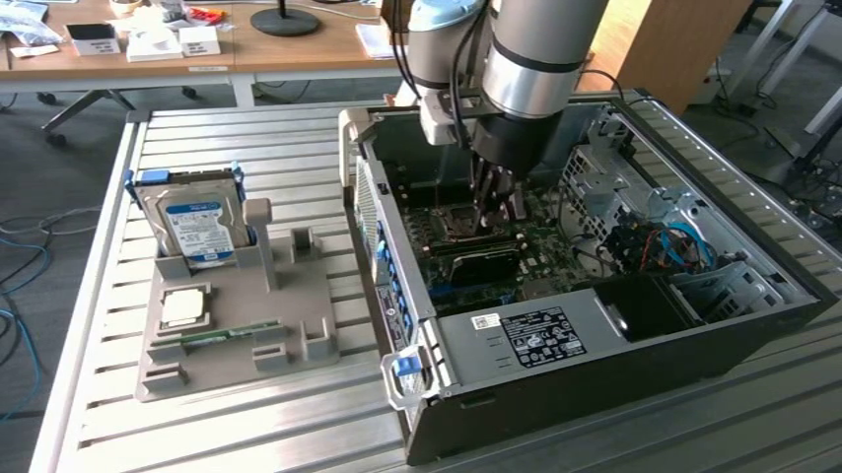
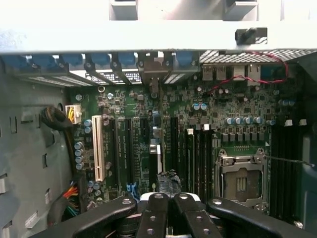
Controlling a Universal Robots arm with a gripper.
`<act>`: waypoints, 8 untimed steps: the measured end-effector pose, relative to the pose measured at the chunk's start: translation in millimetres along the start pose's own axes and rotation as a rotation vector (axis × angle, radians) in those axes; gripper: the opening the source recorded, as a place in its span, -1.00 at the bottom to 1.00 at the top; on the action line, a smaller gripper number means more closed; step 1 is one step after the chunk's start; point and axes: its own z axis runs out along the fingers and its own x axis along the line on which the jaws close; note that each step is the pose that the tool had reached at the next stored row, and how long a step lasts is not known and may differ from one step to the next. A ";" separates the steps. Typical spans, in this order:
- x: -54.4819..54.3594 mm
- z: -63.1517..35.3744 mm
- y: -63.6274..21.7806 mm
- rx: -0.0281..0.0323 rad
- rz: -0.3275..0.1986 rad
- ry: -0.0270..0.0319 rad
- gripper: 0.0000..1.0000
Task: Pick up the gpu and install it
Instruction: 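Press down on the gpu until it lock into place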
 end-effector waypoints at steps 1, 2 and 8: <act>0.0 1.0 -0.1 0.0000 0.000 0.0000 -0.79; 0.1 2.2 -0.1 0.0000 0.000 0.0001 -0.79; 0.5 11.2 0.0 0.0000 0.000 0.0001 -0.79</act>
